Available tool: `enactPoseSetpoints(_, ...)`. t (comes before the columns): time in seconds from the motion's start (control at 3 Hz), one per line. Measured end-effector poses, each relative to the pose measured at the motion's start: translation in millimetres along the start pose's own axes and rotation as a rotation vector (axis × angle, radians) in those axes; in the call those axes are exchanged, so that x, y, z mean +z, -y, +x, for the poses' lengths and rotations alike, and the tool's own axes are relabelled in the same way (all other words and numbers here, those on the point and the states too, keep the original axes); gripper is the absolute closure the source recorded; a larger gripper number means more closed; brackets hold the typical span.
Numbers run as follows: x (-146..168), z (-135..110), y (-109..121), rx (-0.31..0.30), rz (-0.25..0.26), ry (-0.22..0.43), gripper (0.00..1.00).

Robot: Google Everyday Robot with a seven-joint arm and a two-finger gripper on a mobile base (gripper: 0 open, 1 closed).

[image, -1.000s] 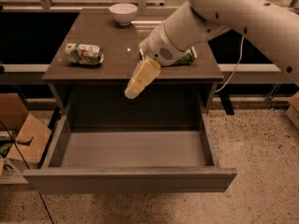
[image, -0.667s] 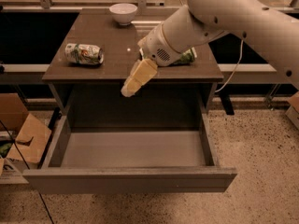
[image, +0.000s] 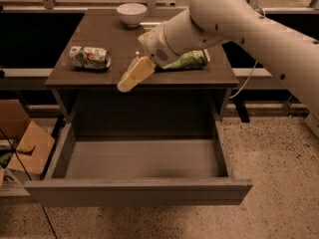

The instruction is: Place 7up can into top drawer

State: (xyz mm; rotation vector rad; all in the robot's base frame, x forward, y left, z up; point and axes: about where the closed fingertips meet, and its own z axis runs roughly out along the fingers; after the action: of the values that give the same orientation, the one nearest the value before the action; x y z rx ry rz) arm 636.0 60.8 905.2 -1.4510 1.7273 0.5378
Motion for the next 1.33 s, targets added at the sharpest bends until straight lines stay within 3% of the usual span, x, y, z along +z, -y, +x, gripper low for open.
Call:
enactPoseSetpoints(0.33,19,-6,20,0.009,-0.001,0.035,0.0)
enactPoseSetpoints(0.67,28,-9,29,0.026,-0.009,0.021,0.0)
enactPoseSetpoints(1.33,61,-16,32,0.028,-0.026,0.081,0.0)
